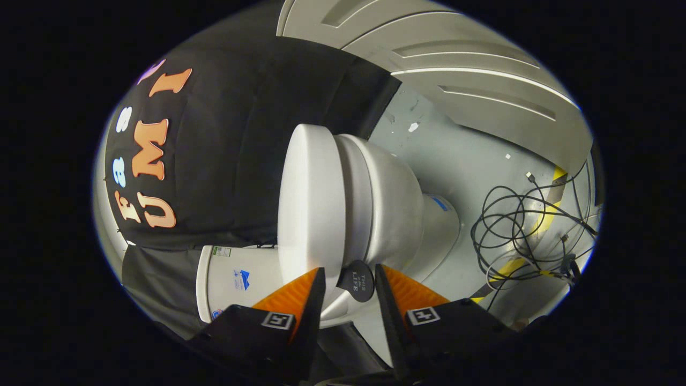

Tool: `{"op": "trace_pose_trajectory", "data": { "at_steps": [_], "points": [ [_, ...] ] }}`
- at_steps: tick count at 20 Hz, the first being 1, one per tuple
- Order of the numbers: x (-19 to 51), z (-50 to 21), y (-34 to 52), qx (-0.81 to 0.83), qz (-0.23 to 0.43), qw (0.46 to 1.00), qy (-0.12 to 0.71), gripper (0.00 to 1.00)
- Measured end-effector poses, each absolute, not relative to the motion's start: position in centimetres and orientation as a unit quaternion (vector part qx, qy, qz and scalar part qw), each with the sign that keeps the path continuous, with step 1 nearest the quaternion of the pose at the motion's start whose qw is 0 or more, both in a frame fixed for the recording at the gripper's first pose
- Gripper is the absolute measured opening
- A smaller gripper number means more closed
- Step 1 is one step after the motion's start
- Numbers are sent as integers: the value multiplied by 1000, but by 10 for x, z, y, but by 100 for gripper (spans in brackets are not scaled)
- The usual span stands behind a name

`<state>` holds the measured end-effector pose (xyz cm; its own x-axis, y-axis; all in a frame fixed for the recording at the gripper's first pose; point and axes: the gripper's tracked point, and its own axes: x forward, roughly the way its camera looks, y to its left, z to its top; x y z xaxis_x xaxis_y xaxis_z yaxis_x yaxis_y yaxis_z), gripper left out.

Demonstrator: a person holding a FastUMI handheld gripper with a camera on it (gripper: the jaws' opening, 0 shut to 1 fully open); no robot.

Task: Open the toilet lid.

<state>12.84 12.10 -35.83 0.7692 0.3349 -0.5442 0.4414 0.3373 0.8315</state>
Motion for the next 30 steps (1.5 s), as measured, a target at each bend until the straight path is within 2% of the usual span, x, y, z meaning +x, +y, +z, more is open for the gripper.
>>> {"op": "trace_pose_trajectory", "data": {
  "at_steps": [1,3,5,7,8,9,11,15,19,23,30],
  "points": [
    [126,-363,123,572,-36,745,342,45],
    [131,-365,133,579,-29,740,341,34],
    [135,-364,128,612,-34,727,310,30],
    [139,-360,128,649,-31,704,287,16],
    [137,-359,125,645,-31,709,283,10],
    [137,-360,123,630,-30,723,283,8],
    [138,-361,121,604,-27,743,287,8],
    [137,-360,121,629,-27,722,285,8],
    [134,-359,121,600,-26,745,291,8],
    [132,-356,121,614,-30,734,288,9],
    [127,-358,122,595,-48,749,287,8]
  ]
}}
